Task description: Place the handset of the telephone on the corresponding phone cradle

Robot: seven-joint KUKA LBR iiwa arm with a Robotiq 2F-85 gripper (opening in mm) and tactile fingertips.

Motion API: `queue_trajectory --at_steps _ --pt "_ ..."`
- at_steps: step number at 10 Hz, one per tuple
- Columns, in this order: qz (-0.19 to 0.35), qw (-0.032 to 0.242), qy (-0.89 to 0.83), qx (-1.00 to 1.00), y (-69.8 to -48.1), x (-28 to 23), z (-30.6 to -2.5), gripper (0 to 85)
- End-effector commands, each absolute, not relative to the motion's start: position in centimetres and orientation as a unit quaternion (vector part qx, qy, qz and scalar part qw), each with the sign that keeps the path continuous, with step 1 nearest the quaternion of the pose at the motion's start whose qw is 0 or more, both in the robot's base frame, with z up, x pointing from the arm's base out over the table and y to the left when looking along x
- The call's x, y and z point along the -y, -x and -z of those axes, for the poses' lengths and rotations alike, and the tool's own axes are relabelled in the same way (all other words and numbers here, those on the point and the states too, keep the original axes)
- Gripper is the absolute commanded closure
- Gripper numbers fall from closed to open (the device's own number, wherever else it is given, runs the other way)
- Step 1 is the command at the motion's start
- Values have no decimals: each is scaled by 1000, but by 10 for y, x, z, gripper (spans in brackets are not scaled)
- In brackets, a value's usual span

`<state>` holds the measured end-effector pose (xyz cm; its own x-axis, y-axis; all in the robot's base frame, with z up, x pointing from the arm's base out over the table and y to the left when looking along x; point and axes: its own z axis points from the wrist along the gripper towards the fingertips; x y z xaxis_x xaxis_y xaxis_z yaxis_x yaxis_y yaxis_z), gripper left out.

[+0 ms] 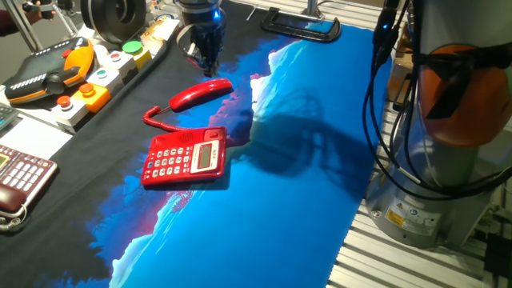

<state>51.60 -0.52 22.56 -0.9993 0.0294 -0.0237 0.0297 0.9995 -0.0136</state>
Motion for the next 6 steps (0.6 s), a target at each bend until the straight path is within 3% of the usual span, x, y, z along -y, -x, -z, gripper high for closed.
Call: queue_trajectory --at_steps 1,6 --pt "9 12 -15 -1000 -516 6 -225 843" --pt "7 14 -16 -1000 -514 8 -225 843"
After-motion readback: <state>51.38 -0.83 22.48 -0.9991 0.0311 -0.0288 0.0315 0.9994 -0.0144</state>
